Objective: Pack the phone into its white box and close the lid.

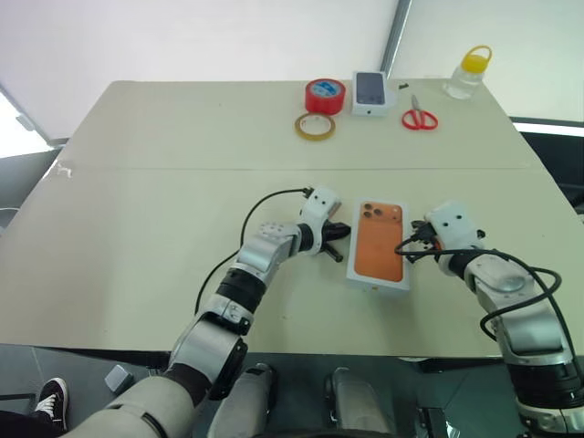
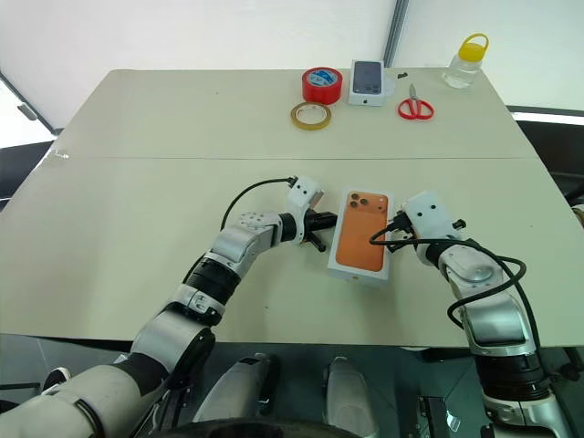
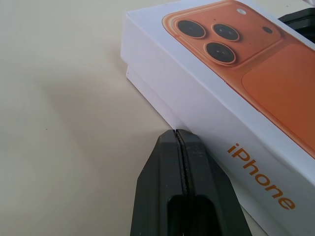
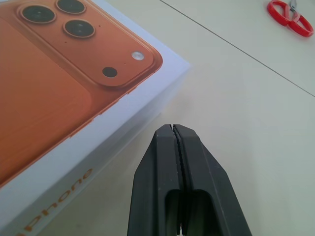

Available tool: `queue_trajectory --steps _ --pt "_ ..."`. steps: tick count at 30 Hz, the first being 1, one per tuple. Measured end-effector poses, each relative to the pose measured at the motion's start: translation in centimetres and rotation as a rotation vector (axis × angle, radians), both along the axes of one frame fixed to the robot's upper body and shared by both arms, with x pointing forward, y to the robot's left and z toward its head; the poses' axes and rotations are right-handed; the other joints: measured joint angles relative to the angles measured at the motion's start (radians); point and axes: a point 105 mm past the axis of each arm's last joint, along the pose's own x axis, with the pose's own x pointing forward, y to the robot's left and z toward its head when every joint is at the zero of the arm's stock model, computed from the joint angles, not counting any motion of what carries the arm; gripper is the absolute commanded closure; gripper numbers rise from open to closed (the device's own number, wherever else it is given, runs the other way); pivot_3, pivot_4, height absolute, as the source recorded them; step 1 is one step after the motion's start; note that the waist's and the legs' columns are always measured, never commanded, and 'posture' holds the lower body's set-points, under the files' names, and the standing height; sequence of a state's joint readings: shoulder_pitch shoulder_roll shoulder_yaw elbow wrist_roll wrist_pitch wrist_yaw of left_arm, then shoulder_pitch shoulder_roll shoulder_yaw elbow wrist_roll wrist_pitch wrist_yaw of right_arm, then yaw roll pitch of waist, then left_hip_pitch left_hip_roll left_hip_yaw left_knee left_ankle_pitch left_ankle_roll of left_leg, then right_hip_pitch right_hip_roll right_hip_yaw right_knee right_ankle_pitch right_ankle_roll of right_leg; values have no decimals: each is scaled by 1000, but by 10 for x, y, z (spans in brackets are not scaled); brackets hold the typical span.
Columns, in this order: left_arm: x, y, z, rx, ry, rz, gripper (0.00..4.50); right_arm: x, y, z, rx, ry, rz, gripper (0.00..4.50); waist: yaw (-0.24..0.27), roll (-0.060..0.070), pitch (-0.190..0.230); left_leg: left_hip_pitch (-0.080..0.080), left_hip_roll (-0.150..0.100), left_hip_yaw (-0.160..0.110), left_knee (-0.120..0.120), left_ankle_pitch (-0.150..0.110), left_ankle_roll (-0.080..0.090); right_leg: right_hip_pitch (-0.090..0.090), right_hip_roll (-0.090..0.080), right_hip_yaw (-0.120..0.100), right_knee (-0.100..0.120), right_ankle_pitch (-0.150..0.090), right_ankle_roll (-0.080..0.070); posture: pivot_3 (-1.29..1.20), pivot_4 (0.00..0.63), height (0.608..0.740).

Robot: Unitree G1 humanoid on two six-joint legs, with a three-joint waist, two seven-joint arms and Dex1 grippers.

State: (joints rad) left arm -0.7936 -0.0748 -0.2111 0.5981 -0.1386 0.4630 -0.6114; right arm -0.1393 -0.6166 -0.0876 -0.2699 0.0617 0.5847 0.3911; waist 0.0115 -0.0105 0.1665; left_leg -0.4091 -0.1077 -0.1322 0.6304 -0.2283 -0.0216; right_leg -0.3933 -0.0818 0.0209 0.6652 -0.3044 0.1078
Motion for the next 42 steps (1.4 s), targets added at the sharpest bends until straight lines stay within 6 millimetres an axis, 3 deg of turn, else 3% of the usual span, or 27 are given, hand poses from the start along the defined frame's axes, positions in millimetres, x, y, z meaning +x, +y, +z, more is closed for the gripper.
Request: queue_trajectory --steps 6,10,14,22,34,42 --pt "1 -1 0 -7 -9 4 4500 0 -12 -2 -28 9 -46 4469 -2 0 0 0 0 0 0 0 0 -1 0 0 0 0 0 0 150 740" --pt "2 -1 3 -15 -28 6 4500 7 -13 15 -11 -63 -64 4469 -3 0 0 0 0 0 0 0 -1 -1 0 0 1 0 0 0 150 740" --pt "3 -1 6 -29 -46 11 4500 14 -9 33 8 -136 -49 4469 -1 0 0 0 0 0 0 0 -1 0 0 0 0 0 0 0 150 740" --pt "3 -3 4 -10 -48 14 4500 16 6 42 66 -180 18 4469 -3 0 0 0 0 1 0 0 -1 -1 0 0 1 0 0 0 150 740" --pt "3 -9 10 -43 -76 10 4500 12 30 38 127 -152 126 4469 -2 0 0 0 0 1 0 0 -1 -1 0 0 1 0 0 0 150 740" --pt "12 10 5 -13 -78 67 4500 -3 50 8 127 -16 211 4469 -6 0 0 0 0 1 1 0 -1 -1 0 0 2 0 0 0 150 740"
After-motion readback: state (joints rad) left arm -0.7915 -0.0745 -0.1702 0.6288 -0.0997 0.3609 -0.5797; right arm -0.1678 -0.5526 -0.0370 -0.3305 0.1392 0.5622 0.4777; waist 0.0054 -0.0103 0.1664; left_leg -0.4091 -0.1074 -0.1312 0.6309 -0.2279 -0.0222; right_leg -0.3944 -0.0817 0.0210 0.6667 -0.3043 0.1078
